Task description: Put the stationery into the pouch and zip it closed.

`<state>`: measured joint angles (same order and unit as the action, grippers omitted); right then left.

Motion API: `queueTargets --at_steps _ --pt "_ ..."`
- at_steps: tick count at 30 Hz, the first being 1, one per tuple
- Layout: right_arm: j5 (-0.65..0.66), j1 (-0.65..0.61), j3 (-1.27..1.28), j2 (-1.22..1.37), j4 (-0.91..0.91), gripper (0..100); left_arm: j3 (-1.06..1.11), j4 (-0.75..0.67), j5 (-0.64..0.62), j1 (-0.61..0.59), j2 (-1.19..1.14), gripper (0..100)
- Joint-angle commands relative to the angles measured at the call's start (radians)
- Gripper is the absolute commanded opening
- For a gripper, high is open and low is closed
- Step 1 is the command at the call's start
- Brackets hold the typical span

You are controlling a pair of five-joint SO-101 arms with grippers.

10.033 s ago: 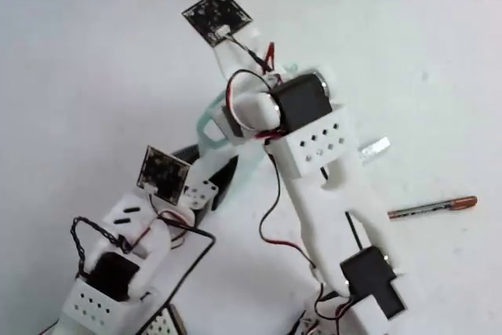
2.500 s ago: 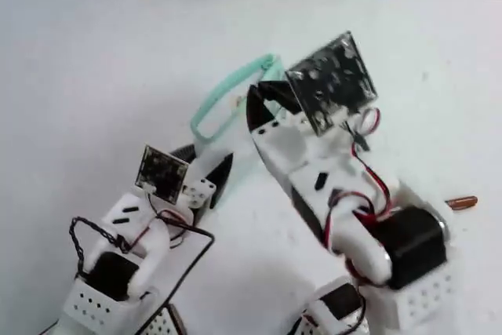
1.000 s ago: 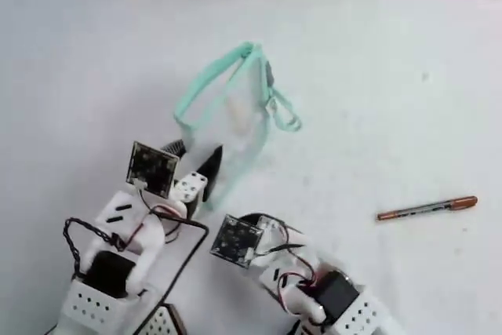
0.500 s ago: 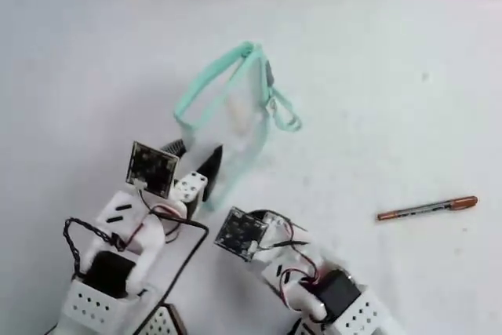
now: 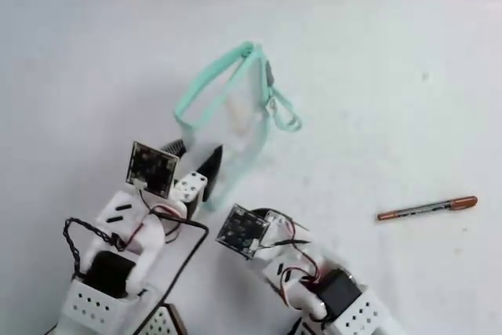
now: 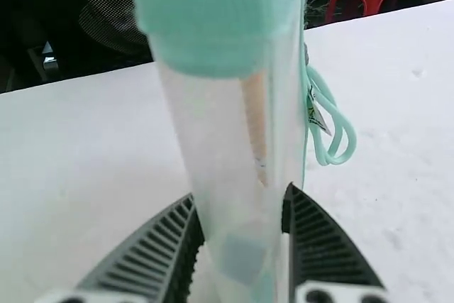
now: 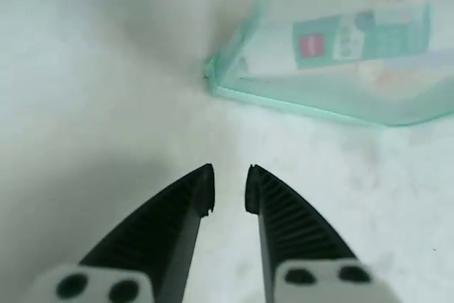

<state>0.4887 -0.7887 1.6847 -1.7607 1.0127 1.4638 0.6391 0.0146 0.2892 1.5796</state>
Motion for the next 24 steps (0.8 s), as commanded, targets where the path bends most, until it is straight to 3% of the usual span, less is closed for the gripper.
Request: queueTargets --at_steps 1,7,9,12,17,21,24 --pt "0.008 0.002 0.008 -0.007 -0.019 7.9 -0.021 -0.032 -0.006 -0.004 0.013 17" --pt "0.006 0.024 0.003 -0.007 -0.019 6.6 -0.021 -0.032 -0.006 -0.004 0.013 17" --pt "0.005 0.114 -0.035 -0.007 -0.021 1.8 -0.021 -0.032 -0.006 -0.004 0.013 17" --pt "-0.018 0.289 -0.086 -0.007 -0.025 3.1 -0.021 -0.032 -0.006 -0.004 0.013 17" --pt "-0.207 0.526 -0.147 -0.005 -0.047 3.5 -0.021 -0.032 -0.006 -0.004 0.013 17" --pt "-0.267 0.633 -0.178 0.002 -0.047 3.7 -0.021 -0.032 -0.006 -0.004 0.013 17" --pt "-0.333 0.697 -0.189 0.002 -0.048 9.5 -0.021 -0.032 -0.006 -0.004 0.013 17"
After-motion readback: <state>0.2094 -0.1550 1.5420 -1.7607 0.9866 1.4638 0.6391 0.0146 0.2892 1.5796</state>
